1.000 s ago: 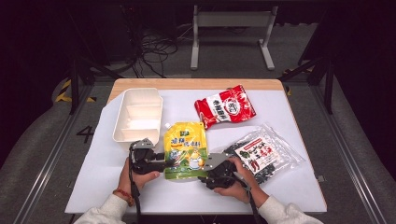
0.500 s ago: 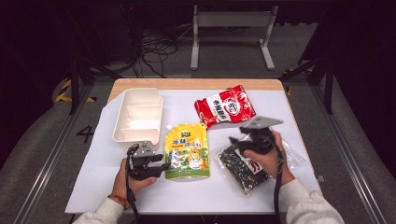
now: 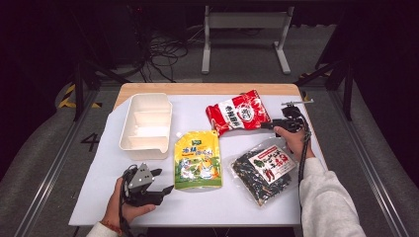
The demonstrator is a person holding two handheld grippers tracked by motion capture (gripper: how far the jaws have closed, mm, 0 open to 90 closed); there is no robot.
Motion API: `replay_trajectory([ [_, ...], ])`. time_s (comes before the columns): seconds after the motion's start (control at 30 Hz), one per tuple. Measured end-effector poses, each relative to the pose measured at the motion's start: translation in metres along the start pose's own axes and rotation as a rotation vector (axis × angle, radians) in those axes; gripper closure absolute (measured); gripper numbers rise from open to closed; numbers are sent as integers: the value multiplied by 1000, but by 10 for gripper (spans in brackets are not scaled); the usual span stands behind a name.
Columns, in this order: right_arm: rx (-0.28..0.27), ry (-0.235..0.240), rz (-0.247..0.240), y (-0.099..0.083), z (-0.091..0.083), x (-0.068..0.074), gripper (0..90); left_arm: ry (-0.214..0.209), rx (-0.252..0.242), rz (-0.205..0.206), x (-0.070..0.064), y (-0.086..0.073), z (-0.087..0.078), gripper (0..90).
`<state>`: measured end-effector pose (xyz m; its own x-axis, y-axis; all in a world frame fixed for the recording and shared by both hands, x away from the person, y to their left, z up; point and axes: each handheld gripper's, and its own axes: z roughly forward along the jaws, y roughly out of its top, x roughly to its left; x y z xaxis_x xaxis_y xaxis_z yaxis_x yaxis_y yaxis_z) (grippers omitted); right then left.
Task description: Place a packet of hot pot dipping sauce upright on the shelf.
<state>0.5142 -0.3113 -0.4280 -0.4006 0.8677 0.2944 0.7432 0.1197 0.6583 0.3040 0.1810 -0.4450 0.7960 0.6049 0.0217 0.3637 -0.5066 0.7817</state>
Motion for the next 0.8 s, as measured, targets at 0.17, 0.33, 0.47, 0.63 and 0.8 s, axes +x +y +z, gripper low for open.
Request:
replay_trajectory([
  [0.17,34,42,22,9,14,-5,349,6,9,5,-3,-2,-1,280],
  [0.33,15,55,18,20,25,3,426,6,11,10,-4,-4,-1,272],
  [0.47,3,57,-1,26,32,15,575,3,11,12,-4,-4,0,272],
  [0.63,-12,34,-11,29,32,23,765,-11,18,17,-7,-3,4,270],
  [0.8,-27,31,-31,30,30,28,876,-20,19,24,-8,-2,6,269],
])
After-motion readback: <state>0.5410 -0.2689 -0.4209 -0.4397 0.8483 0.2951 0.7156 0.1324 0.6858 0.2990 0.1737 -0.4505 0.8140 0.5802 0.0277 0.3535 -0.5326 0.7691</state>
